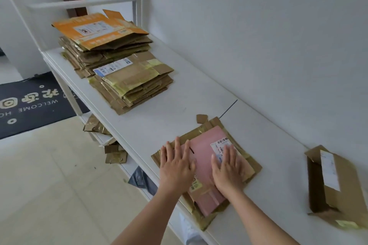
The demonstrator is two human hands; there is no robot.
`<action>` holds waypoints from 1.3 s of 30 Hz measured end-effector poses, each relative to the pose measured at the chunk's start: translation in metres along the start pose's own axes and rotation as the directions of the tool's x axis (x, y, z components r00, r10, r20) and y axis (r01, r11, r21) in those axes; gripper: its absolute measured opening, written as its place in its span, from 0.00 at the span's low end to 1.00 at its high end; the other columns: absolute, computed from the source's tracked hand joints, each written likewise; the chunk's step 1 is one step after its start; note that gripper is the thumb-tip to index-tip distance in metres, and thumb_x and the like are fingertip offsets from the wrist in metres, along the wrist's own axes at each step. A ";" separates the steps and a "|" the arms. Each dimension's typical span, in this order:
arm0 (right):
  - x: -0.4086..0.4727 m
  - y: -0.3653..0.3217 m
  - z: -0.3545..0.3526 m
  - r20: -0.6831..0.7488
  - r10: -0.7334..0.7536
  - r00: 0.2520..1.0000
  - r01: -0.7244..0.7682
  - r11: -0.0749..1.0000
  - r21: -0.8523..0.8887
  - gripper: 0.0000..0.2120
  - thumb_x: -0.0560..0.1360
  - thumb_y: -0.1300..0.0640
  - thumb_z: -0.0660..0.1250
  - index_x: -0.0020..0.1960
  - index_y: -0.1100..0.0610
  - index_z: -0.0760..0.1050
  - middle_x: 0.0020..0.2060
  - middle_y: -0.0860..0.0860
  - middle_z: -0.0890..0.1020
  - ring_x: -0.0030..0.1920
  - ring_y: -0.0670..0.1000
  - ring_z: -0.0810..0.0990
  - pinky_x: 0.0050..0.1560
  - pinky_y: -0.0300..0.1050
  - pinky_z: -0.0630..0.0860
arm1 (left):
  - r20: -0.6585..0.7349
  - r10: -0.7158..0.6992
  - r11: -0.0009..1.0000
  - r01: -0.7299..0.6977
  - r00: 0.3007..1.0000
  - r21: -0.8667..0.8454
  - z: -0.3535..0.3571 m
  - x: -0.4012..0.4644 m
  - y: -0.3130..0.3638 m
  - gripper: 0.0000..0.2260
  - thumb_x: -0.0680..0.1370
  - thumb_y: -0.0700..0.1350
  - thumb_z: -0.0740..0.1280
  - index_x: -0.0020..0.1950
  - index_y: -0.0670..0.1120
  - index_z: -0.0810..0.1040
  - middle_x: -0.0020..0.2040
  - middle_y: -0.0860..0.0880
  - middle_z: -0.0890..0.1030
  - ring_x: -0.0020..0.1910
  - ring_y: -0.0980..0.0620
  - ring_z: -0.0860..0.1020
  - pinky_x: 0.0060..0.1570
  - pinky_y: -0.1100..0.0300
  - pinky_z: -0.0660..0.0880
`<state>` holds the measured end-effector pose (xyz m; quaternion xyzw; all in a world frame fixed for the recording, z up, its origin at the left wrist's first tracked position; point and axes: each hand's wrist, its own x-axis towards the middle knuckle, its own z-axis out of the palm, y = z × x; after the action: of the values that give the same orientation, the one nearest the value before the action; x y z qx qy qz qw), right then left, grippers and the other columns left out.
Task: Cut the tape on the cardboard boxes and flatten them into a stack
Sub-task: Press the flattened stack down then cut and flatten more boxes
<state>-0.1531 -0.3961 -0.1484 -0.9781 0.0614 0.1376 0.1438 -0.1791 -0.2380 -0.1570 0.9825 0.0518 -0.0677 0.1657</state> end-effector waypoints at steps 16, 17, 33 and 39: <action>0.021 0.010 0.012 -0.334 -0.226 0.915 0.172 0.968 -0.181 0.35 0.78 0.38 0.45 0.77 0.58 0.62 0.77 0.55 0.64 0.75 0.56 0.65 0.73 0.58 0.63 | -0.122 -0.137 0.988 0.126 0.983 -0.093 0.028 -0.030 0.016 0.32 0.79 0.59 0.54 0.75 0.39 0.66 0.76 0.35 0.63 0.74 0.31 0.63 0.71 0.38 0.55; 0.021 0.010 0.015 -0.357 -0.225 0.907 0.174 0.970 -0.169 0.34 0.79 0.40 0.47 0.76 0.58 0.64 0.76 0.55 0.66 0.74 0.56 0.66 0.72 0.58 0.64 | -0.119 -0.137 0.988 0.127 0.983 -0.092 0.028 -0.030 0.016 0.32 0.79 0.60 0.54 0.76 0.39 0.66 0.76 0.35 0.63 0.74 0.32 0.63 0.71 0.38 0.55; -0.055 0.035 0.047 -0.257 -0.213 0.943 0.205 0.977 -0.058 0.34 0.80 0.39 0.40 0.79 0.57 0.57 0.80 0.56 0.54 0.79 0.56 0.52 0.73 0.62 0.58 | -0.054 -0.226 0.973 0.227 0.973 0.028 0.018 -0.046 0.019 0.36 0.80 0.64 0.39 0.80 0.40 0.46 0.79 0.35 0.51 0.77 0.32 0.53 0.74 0.39 0.48; -0.054 0.044 0.034 -0.306 -0.176 0.936 0.248 0.945 0.214 0.46 0.74 0.28 0.49 0.79 0.60 0.54 0.79 0.58 0.52 0.79 0.56 0.49 0.75 0.61 0.55 | 0.085 -0.298 0.942 0.307 0.951 -0.132 -0.026 -0.034 0.010 0.37 0.72 0.70 0.59 0.70 0.46 0.59 0.64 0.46 0.66 0.65 0.44 0.64 0.66 0.47 0.63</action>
<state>-0.2207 -0.4233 -0.1761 -0.9625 -0.0084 -0.0287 0.2695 -0.2083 -0.2418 -0.1246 0.9456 0.2016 -0.1199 0.2254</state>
